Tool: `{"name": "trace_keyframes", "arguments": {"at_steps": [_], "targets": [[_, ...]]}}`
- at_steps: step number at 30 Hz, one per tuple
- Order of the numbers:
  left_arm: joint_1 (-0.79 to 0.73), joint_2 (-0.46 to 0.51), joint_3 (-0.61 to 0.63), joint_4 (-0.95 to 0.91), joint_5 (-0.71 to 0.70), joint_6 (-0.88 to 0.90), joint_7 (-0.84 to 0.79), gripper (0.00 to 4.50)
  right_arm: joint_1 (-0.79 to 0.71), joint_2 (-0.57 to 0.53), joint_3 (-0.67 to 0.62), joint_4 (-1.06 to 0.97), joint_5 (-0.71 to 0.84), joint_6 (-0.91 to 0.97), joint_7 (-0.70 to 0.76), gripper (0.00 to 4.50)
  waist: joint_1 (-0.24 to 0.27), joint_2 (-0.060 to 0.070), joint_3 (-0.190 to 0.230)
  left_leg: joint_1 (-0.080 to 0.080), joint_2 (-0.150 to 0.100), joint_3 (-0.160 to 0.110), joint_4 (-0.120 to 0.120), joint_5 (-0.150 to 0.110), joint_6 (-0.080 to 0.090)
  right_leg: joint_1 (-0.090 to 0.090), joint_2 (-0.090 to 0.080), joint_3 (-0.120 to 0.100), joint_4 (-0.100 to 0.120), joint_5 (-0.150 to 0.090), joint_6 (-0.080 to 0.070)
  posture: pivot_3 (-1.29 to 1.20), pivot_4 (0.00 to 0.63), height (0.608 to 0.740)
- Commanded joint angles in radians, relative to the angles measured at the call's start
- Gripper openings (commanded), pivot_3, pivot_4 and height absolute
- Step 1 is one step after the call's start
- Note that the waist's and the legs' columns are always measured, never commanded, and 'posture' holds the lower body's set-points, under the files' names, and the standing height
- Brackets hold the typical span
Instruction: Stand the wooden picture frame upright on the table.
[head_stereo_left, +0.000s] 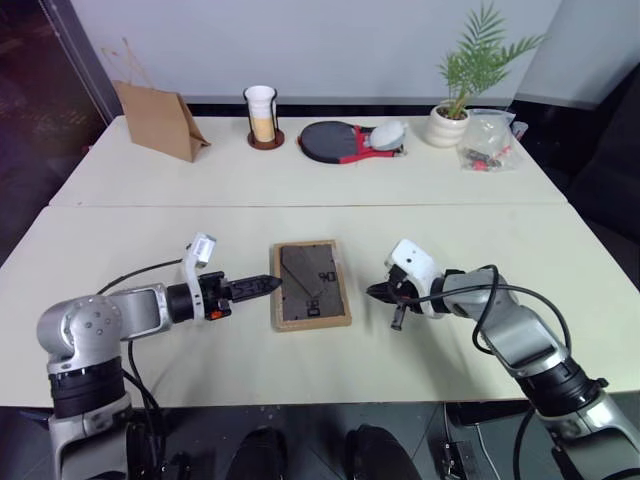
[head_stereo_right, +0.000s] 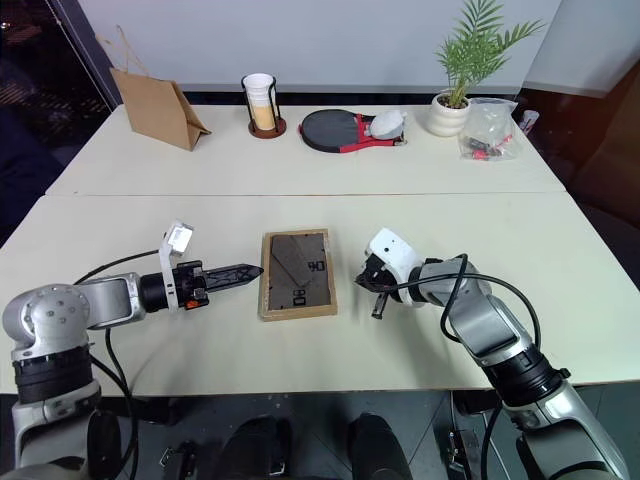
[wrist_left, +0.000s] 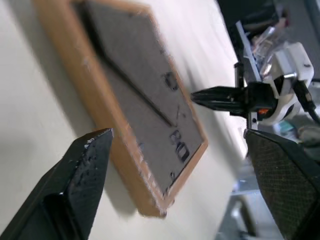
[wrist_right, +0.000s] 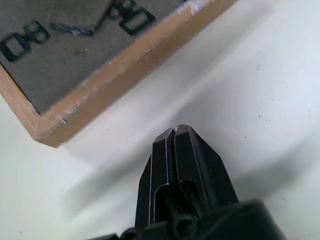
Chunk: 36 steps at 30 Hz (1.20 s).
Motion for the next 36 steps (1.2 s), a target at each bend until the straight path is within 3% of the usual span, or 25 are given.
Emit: {"name": "trace_keyframes", "arguments": {"at_steps": [1, 9, 21, 24, 29, 36], "targets": [[-0.009, -0.001, 0.018, 0.034, -0.099, 0.013, 0.092, 4.43, -0.021, 0.027, 0.023, 0.005, -0.015, -0.031, -0.008, 0.0, 0.0, 0.0, 0.0, 0.0, 0.0, 0.0, 0.0, 0.0, 0.0, 0.0, 0.0, 0.0, 0.0, 0.0, 0.0, 0.0, 0.15, 0.74], [0.03, -0.069, -0.027, 0.086, -0.135, 0.013, 0.234, 4.43, -0.054, 0.116, 0.072, 0.02, -0.016, -0.015, 0.002, 0.0, 0.003, 0.0, 0.0, 0.0, 0.001, 0.0, 0.0, 0.0, -0.001, 0.0, -0.003, 0.001, 0.0, 0.0, 0.0, 0.0, 0.15, 0.74], [0.035, -0.15, -0.019, 0.155, -0.112, 0.013, 0.2, 4.43, -0.076, 0.165, 0.092, -0.03, 0.014, 0.024, 0.045, 0.0, 0.008, 0.0, -0.004, 0.001, -0.003, 0.0, 0.0, 0.0, -0.001, 0.003, -0.008, -0.001, 0.0, 0.0, -0.001, 0.0, 0.15, 0.74], [0.034, -0.161, -0.006, 0.162, -0.121, 0.013, 0.191, 3.58, -0.077, 0.162, 0.09, -0.038, 0.008, 0.03, 0.041, 0.0, 0.008, 0.0, -0.004, 0.001, -0.003, 0.0, 0.0, 0.0, 0.0, 0.003, -0.01, -0.002, -0.001, 0.0, -0.001, 0.0, 0.15, 0.74], [0.033, -0.18, 0.024, 0.166, -0.171, 0.013, 0.177, 1.14, -0.077, 0.137, 0.066, -0.056, 0.004, 0.042, 0.032, 0.0, 0.006, -0.001, -0.003, -0.001, -0.003, 0.0, 0.0, 0.0, 0.0, 0.001, -0.011, -0.003, -0.001, 0.0, -0.001, 0.0, 0.15, 0.74], [-0.022, -0.217, 0.144, 0.139, -0.289, -0.018, 0.214, 1.09, -0.156, -0.018, -0.12, -0.062, 0.041, 0.053, 0.04, 0.0, 0.007, -0.001, -0.003, -0.001, -0.003, 0.0, 0.0, 0.0, 0.0, 0.0, -0.012, -0.003, -0.001, 0.0, -0.001, 0.0, 0.15, 0.74]]}}
